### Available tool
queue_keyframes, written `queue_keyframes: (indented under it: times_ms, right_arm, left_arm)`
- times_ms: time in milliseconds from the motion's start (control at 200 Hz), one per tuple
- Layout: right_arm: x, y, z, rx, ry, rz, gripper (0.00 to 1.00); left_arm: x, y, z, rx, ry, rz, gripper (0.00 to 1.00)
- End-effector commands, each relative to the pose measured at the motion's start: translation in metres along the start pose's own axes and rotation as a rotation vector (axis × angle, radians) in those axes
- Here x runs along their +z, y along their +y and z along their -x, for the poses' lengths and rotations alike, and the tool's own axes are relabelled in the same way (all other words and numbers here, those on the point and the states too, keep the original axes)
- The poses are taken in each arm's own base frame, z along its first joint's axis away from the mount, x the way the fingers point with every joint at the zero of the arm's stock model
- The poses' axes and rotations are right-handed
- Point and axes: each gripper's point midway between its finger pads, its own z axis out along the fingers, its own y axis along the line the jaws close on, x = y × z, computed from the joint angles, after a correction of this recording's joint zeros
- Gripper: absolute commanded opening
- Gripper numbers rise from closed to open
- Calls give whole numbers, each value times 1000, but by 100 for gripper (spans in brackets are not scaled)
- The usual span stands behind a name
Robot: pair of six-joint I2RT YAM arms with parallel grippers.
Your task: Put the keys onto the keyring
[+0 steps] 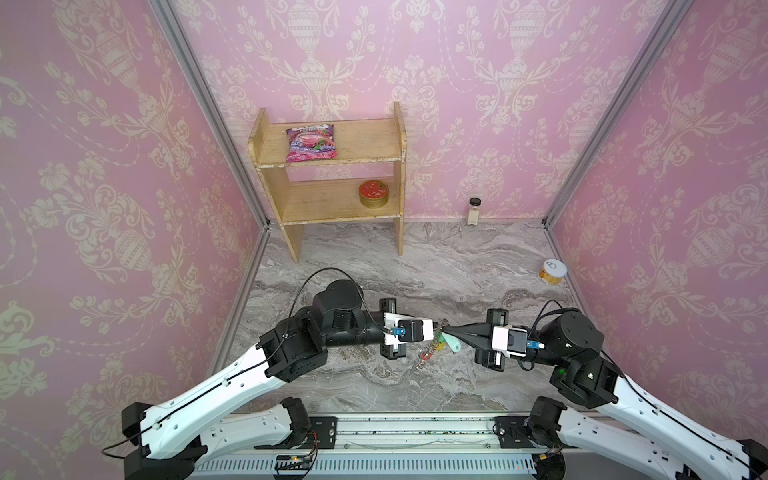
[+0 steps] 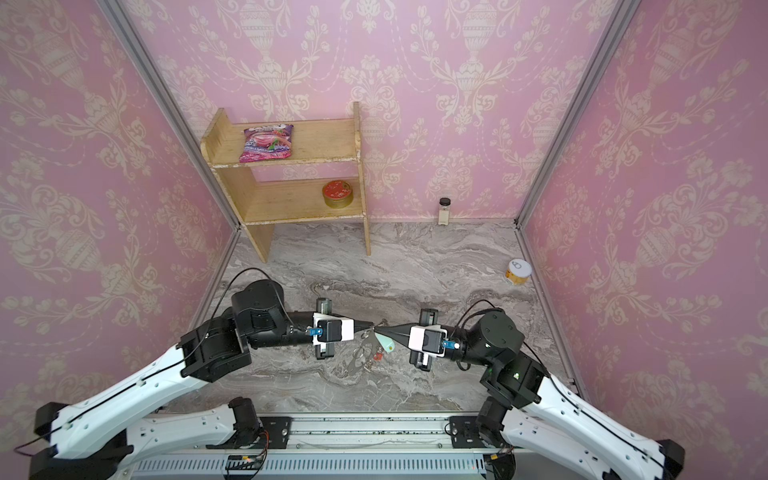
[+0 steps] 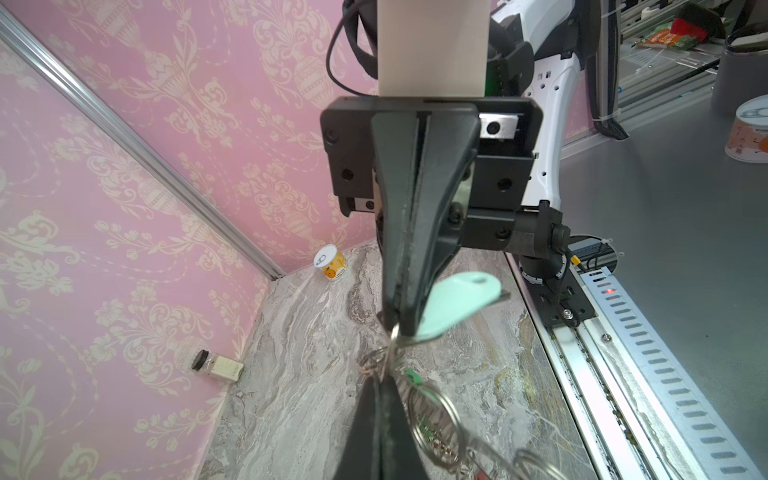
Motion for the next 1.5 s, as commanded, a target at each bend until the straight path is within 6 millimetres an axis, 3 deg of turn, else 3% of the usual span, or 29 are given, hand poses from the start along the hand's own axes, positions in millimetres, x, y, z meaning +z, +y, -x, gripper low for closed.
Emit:
queue_keyframes:
  times_ms: [0, 155, 305, 405, 565, 726, 831, 1196, 1306, 1496]
  right_arm:
    - [2, -2, 1, -11, 21, -2, 0]
    - [1, -4, -5, -6, 56, -16, 0]
    - [-14, -10, -6, -8, 108, -83, 0]
    - [-23, -16, -6, 2, 121, -137, 0]
    - [-28, -25, -26, 91, 172, -210, 0]
    - [-27, -38, -73, 314, 261, -289, 0]
    - [-29, -43, -102, 488, 303, -337, 0]
    - [-27, -27, -226, 1099, 379, -445, 0]
    - [-38, -22, -256, 1207, 438, -520, 0]
    - [-76, -15, -303, 1369, 559, -686, 0]
  left_arm:
    - [-6, 2, 11, -1, 2, -12, 0]
    - [-10, 5, 15, 6, -5, 7, 0]
    - [-15, 19, 10, 21, 6, 114, 0]
    - [-17, 28, 2, 25, 24, 186, 0]
    - [-23, 42, -21, 7, 96, 279, 0]
    - [-31, 60, -62, -108, 194, 395, 0]
    - [-35, 66, -79, -178, 246, 442, 0]
    - [-39, 68, -104, -271, 283, 489, 0]
    - [-36, 67, -112, -295, 289, 485, 0]
    - [-31, 63, -121, -328, 291, 456, 0]
